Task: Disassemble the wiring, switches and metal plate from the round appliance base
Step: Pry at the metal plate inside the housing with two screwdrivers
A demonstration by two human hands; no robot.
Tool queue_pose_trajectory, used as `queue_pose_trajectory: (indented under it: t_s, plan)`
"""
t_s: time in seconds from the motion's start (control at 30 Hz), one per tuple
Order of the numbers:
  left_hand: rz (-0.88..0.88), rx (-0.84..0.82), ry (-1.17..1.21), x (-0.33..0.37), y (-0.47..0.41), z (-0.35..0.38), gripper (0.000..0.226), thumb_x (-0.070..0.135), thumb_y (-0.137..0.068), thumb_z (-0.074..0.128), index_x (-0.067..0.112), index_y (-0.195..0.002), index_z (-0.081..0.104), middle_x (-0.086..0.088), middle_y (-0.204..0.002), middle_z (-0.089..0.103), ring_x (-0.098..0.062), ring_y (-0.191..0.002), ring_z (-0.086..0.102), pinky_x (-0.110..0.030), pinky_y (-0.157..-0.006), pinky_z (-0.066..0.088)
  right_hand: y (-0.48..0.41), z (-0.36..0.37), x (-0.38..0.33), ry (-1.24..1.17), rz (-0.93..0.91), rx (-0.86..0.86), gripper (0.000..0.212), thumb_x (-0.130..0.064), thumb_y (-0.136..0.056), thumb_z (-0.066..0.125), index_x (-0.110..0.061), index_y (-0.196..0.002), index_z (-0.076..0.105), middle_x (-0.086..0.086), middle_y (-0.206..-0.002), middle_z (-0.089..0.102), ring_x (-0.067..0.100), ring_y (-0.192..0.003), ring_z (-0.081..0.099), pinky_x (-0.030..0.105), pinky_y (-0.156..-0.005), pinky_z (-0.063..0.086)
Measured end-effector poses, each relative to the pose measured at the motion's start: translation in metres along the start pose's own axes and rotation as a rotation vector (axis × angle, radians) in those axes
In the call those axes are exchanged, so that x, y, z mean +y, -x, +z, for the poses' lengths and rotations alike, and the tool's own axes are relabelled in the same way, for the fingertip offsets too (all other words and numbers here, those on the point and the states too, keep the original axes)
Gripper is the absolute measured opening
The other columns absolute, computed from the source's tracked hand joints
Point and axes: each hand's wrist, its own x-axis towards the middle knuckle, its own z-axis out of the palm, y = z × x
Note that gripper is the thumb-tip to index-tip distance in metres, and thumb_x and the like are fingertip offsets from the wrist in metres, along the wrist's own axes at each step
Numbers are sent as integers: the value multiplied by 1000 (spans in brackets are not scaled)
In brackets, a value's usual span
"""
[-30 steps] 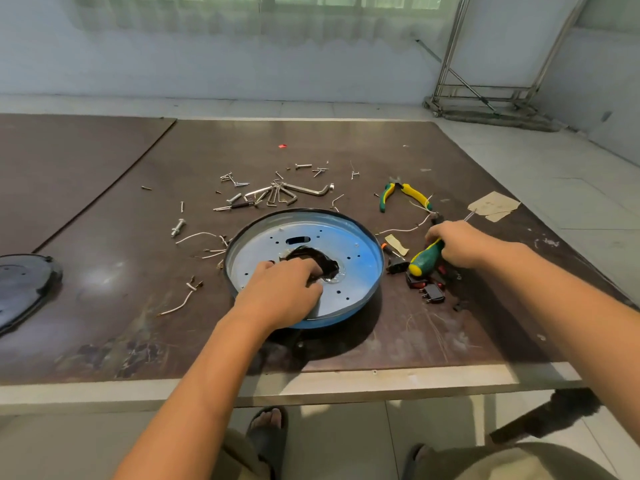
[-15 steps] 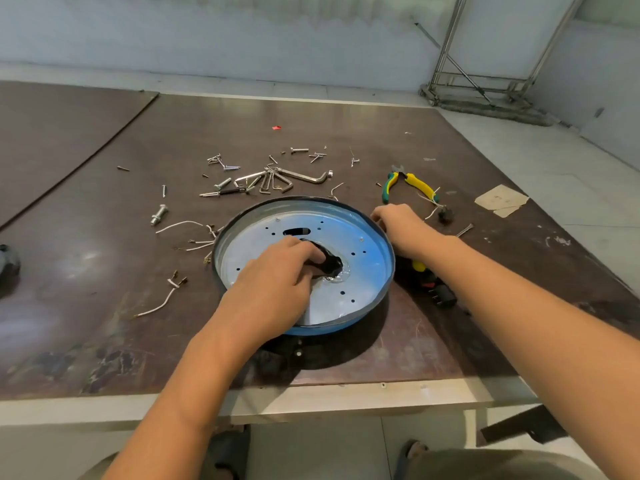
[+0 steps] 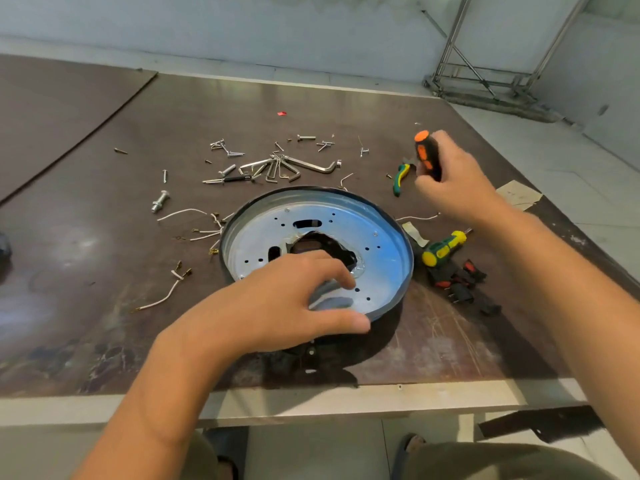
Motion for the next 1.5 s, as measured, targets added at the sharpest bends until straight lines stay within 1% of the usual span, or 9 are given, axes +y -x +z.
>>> queue_pose_trajectory:
  t_s: [0.13, 0.27, 0.4, 0.57, 0.73, 1.07, 1.2, 1.4, 1.5]
  plan:
    - [-7, -16, -65, 1, -5, 5, 75, 91, -65, 46, 43, -122, 55, 25, -122, 53, 1, -113, 50, -36, -99, 46, 11, -12, 14, 440, -9, -551, 15, -5, -88, 65, -15, -87, 53, 0, -80, 52, 26, -78, 50, 31, -63, 38]
    - [-36, 9, -52, 2, -9, 9, 81, 95, -61, 40, 45, -123, 53, 26, -123, 52, 0, -114, 50, -36, -98, 47, 32, -4, 30, 473, 94, -722, 25, 2, -86, 65, -13, -102, 53, -1, -94, 55, 14, -84, 52, 26, -65, 38]
    - [-85, 46, 58, 3, -11, 10, 78, 91, -68, 36, 40, -125, 53, 24, -122, 56, 1, -111, 53, -29, -95, 47, 37, -1, 37, 450, 86, -631, 34, 6, -88, 64, -18, -103, 46, 4, -99, 57, 24, -95, 55, 36, -76, 45]
    - [-122, 206, 225, -1, -16, 7, 28, 44, -98, 50, 36, -124, 57, 24, -116, 60, 17, -101, 51, -4, -75, 38, 33, -18, 24, 319, 32, -467, 39, 0, -89, 72, -12, -115, 45, 9, -112, 61, 27, -100, 58, 44, -86, 48]
    - [-111, 319, 273, 1, -25, 2, 31, 38, -96, 56, 33, -127, 56, 18, -116, 63, 7, -105, 57, -3, -73, 40, 13, -51, -18, 281, -53, -379, 43, -1, -91, 65, -23, -112, 36, 1, -92, 55, 21, -79, 56, 35, -62, 43]
    - [-4, 457, 640, 15, -37, 2, 58, 33, -88, 71, 29, -137, 42, 8, -127, 58, 1, -112, 60, -26, -90, 55, 20, -48, -103, 60, -204, -383, 45, -10, -93, 72, -33, -102, 35, -9, -87, 47, -11, -70, 50, 15, -60, 38]
    - [112, 507, 823, 22, -43, 3, 42, 26, -89, 66, 24, -125, 45, 3, -121, 63, -7, -112, 63, -29, -90, 53, 22, -32, -140, -121, -251, -368, 40, -7, -90, 74, -5, -114, 41, -2, -90, 43, 6, -76, 43, 21, -66, 38]
    - [191, 812, 1106, 23, -37, -7, 23, 3, -100, 52, 13, -119, 43, -22, -110, 66, -33, -92, 72, -38, -80, 59, 18, -18, -172, -308, -248, -254, 43, -19, -92, 76, -7, -116, 43, 6, -101, 51, 19, -86, 58, 38, -78, 52]
    - [135, 819, 1155, 18, -29, -14, 25, 9, -100, 54, 20, -118, 42, -20, -110, 67, -34, -86, 74, -43, -76, 61, 17, -21, -163, -679, -84, -192, 16, -28, -107, 54, -15, -105, 45, 10, -99, 54, 31, -82, 65, 43, -69, 57]
